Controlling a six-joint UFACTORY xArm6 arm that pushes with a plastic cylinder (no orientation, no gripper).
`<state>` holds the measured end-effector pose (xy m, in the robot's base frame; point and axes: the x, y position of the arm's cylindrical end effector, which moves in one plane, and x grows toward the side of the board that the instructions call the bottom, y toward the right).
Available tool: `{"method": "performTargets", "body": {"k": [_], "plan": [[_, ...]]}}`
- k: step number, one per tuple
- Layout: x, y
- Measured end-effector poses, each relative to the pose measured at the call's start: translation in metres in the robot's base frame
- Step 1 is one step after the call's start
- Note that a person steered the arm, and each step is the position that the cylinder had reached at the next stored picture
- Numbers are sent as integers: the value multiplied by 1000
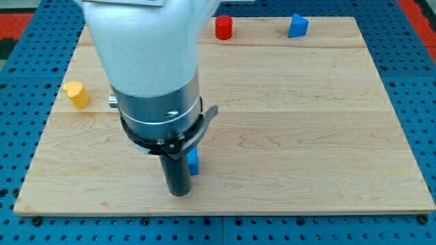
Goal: Push the blue cube to the right center
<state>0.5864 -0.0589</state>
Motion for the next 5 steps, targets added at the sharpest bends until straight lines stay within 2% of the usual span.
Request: {"method": "performTargets", "body": {"k": [1, 2, 3, 4, 5], "plan": [[-8, 49], [-23, 57], [12, 35], [-10, -30], [-34, 25]]}}
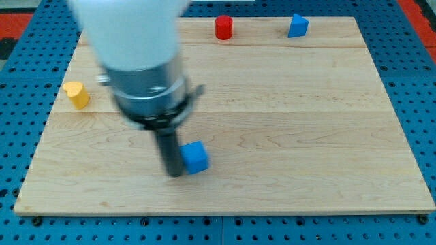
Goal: Push the blue cube to the right center
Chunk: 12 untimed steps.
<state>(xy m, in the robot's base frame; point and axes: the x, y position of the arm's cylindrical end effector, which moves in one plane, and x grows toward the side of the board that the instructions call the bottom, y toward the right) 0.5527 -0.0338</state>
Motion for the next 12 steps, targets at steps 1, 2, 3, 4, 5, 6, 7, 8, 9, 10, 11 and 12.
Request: {"method": "performTargets", "body": {"k": [1, 2, 3, 4, 5, 6, 7, 8, 9, 10, 11, 12], "plan": [[-15, 96], [-66, 137], [-38, 131], [-6, 145], [24, 127], [24, 65], [12, 10], [-14, 37], [-35, 67], [-37, 93], [-17, 94], [-10, 94]]}}
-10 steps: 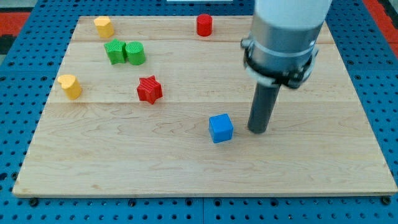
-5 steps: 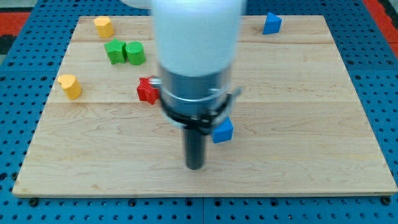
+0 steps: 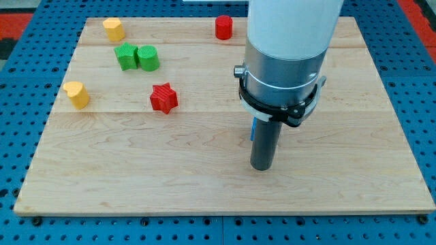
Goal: Push the blue cube to the right center
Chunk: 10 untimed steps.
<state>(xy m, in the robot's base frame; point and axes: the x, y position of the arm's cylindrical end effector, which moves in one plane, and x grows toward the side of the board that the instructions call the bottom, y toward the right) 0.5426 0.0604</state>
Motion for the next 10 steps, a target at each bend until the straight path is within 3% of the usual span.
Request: {"method": "performTargets", "body": {"k": [1, 2, 3, 4, 5, 7, 9, 10], "plan": [[-52, 5], [-86, 48], [-101, 91], [-65, 77], [-96, 0], [-130, 67], [-151, -28], [-173, -13]]}}
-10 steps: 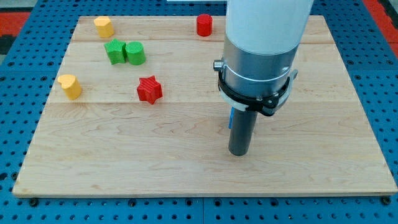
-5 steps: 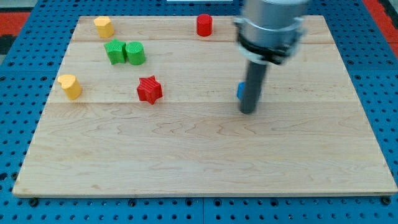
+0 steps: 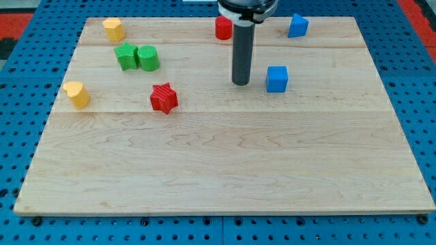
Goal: Push the blue cube to the right center
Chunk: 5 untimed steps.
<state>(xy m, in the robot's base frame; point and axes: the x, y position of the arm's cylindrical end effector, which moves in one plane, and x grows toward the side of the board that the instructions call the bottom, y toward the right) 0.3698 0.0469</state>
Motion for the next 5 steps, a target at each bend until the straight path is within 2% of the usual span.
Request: {"method": "performTargets", "body": {"k": [2, 4, 5], "plan": [[4, 117], [-11, 37], [-8, -52]]}}
